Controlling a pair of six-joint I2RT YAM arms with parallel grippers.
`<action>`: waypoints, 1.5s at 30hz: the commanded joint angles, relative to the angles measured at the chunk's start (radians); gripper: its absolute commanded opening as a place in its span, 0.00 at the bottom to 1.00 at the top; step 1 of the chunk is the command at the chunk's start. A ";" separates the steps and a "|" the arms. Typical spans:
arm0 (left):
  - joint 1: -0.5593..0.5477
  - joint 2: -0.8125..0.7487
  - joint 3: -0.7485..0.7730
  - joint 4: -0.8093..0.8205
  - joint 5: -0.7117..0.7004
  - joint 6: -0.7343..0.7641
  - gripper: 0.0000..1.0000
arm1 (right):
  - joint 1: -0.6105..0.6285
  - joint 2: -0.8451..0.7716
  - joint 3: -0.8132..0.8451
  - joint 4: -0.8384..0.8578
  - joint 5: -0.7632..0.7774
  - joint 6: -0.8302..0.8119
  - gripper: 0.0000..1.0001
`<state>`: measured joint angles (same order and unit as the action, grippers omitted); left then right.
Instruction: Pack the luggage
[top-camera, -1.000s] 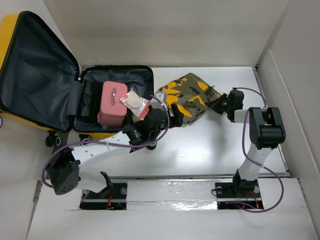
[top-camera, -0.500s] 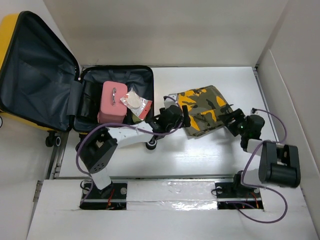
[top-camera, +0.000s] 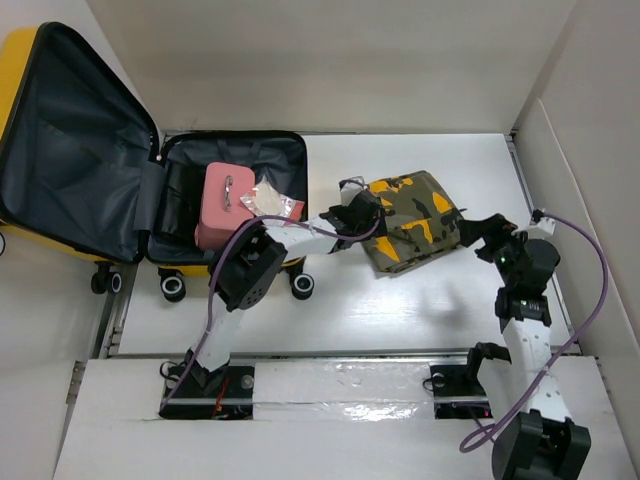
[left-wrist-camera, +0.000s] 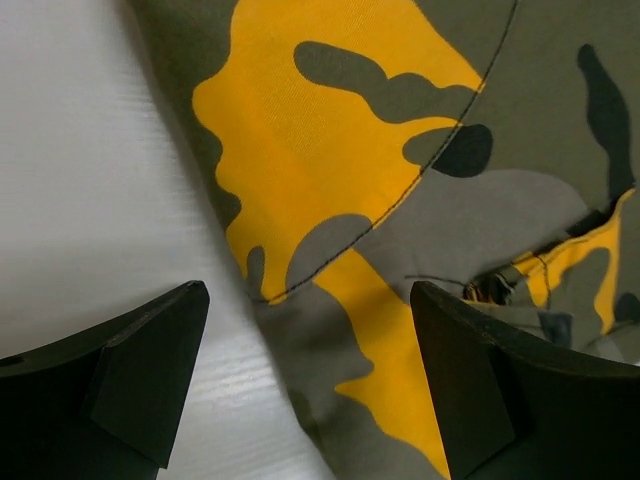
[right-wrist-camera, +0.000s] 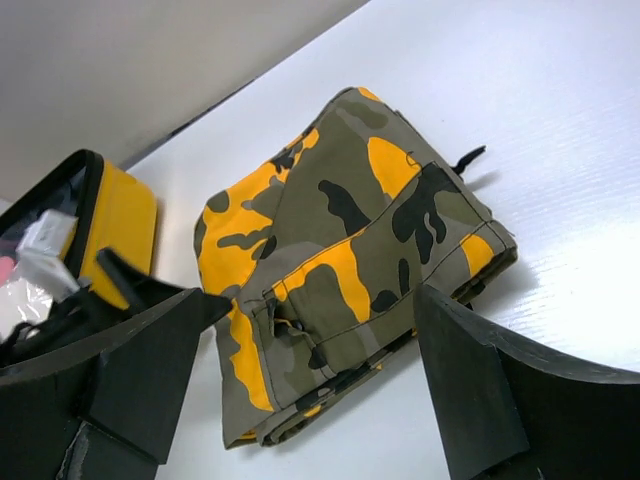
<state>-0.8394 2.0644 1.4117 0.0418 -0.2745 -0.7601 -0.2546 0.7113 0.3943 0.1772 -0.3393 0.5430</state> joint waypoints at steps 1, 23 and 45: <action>-0.001 0.061 0.084 -0.089 -0.008 -0.004 0.80 | 0.003 -0.039 0.047 -0.087 -0.026 -0.048 0.90; 0.095 -0.021 0.154 0.175 0.308 0.151 0.00 | 0.069 -0.104 0.095 -0.128 -0.176 -0.127 0.83; 0.896 -0.559 -0.038 -0.134 0.638 0.294 0.00 | 0.087 -0.021 0.037 -0.018 -0.211 -0.112 0.85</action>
<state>-0.0029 1.6382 1.4410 -0.1593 0.2928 -0.4706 -0.1780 0.6918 0.4412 0.0837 -0.5243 0.4339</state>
